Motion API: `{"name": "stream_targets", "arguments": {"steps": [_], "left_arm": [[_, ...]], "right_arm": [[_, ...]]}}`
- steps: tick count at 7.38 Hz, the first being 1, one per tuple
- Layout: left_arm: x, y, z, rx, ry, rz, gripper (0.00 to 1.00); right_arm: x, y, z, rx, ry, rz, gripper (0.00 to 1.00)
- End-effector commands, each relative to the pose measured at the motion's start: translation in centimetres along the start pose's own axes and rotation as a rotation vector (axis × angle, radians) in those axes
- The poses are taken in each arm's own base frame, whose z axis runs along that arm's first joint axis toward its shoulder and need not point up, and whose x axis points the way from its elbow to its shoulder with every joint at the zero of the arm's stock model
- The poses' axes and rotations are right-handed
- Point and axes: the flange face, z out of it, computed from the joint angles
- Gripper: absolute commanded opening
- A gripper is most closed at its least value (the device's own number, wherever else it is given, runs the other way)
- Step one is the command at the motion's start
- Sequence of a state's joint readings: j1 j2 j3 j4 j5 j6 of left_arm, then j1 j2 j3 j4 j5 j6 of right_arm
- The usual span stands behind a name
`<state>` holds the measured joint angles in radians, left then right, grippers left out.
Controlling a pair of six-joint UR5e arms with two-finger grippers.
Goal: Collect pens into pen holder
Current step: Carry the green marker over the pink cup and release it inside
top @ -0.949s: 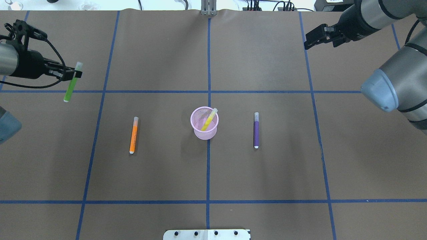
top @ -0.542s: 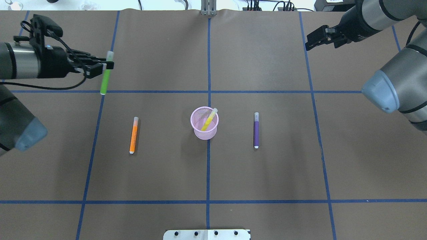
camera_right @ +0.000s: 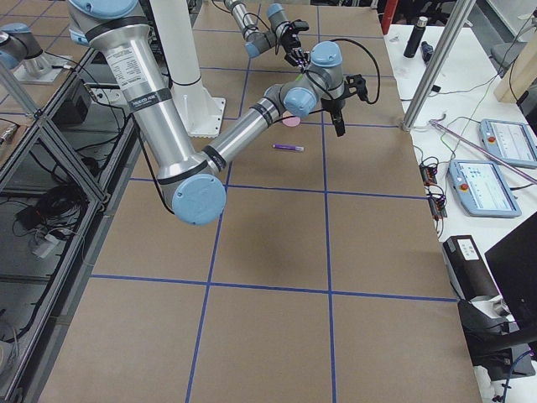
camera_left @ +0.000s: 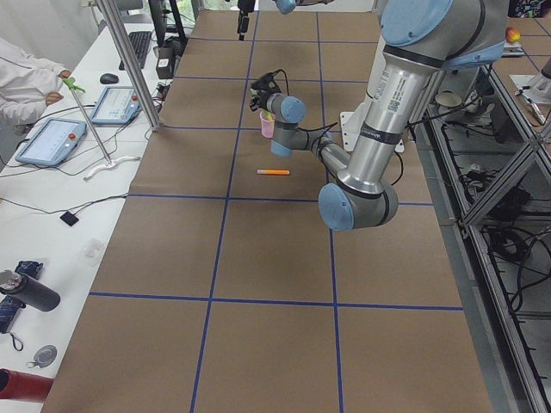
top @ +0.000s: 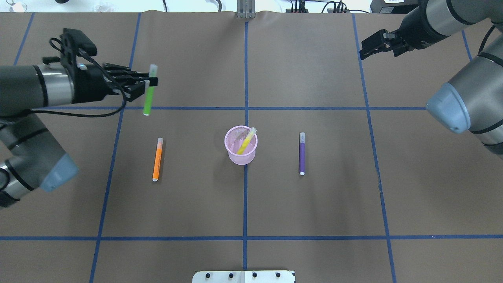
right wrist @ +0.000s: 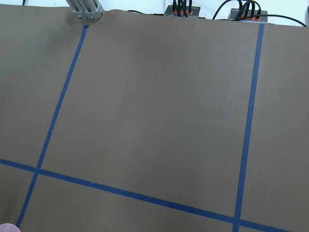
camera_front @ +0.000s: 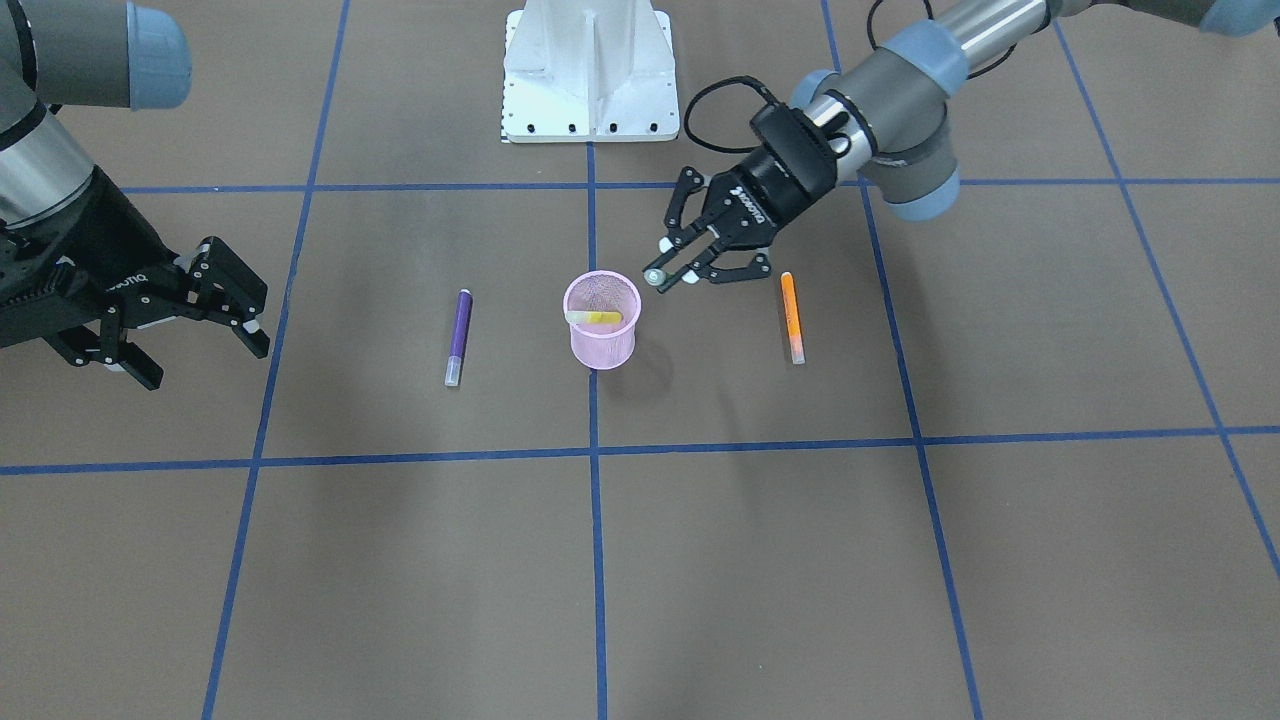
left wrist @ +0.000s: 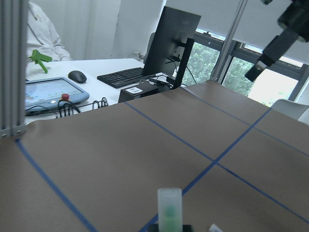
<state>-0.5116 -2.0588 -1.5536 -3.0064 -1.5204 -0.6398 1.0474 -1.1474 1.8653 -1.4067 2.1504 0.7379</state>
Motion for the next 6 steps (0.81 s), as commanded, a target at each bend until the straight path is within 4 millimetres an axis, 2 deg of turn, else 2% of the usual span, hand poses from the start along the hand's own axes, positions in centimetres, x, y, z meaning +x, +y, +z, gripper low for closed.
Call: {"name": "stream_targets", "arguments": {"steps": [1, 3, 4, 5, 6], "left_arm": [[1.6, 2.4, 3.5, 0.067, -0.023, 0.06, 0.0], [1.4, 3.0, 3.7, 0.054, -0.029, 0.07, 0.0], [1.4, 3.1, 3.7, 0.051, -0.025, 0.075, 0.24], [1.6, 3.1, 3.7, 0.049, -0.025, 0.072, 0.77], [1.9, 3.6, 3.8, 0.039, -0.026, 0.07, 0.99]], "right_arm": [[-0.2, 0.0, 0.1, 0.0, -0.001, -0.002, 0.99], [-0.4, 0.0, 0.2, -0.002, -0.003, -0.005, 0.99], [-0.3, 0.0, 0.1, -0.001, -0.002, -0.004, 0.99], [-0.3, 0.0, 0.2, -0.003, -0.002, -0.004, 0.99], [-0.4, 0.0, 0.2, -0.002, -0.003, -0.005, 0.99]]}}
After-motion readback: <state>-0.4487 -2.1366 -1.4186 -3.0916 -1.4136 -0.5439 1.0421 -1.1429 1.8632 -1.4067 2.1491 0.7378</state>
